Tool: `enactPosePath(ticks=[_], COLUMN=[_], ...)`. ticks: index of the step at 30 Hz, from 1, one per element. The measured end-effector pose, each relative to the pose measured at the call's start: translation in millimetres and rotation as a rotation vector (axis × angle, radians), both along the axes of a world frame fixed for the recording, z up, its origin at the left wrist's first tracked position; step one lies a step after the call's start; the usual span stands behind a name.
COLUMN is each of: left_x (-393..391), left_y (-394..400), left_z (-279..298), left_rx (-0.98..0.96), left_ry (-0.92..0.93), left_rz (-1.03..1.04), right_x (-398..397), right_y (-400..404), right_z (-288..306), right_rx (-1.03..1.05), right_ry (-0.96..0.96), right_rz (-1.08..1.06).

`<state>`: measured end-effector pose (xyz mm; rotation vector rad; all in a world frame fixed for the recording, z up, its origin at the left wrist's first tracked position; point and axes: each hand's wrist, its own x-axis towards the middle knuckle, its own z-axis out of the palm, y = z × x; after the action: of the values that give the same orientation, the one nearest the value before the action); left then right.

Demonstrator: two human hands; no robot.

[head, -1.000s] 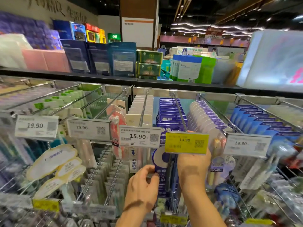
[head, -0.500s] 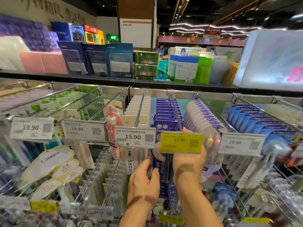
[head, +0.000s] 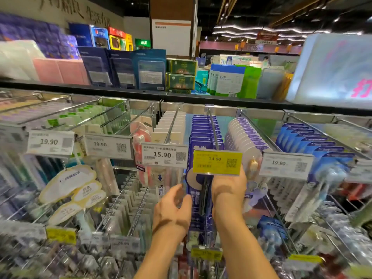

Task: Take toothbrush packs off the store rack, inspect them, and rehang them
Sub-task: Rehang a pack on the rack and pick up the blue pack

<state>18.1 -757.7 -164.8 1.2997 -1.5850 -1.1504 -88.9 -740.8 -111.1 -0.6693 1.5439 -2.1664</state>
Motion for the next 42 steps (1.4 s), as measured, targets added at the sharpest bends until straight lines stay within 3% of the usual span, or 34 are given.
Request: enactPosePath(ticks=[3,15,21,26,32,42], left_x=[6,7,2,-4,24,3], left_y=[-3,48,84,125,166,263], left_z=[-1,-14,-15,-9,-6,16], left_rx=[-0.065,-0.009,-0.035,-0.097,-0.159,-0.217], left_ry=[-0.021,-0.063,0.004,0.052,-0.122,-0.157], left_rz=[0.024,0.074,0.052,-0.090,-0.361,-0.558], right_x=[-4,-15,-19,-16,-8,-4], right_y=[4,48,99,161,239,368], right_z=[-2,-33,-38,-43,-38,-15], right_rx=[0.052,0.156,0.229,0.277,0.361,0.534], right_ry=[0.087,-0.023,-0.019,0.038,0.147,0.201], right_rz=[-0.004,0.100,0.173,0.144,0.072,-0.051])
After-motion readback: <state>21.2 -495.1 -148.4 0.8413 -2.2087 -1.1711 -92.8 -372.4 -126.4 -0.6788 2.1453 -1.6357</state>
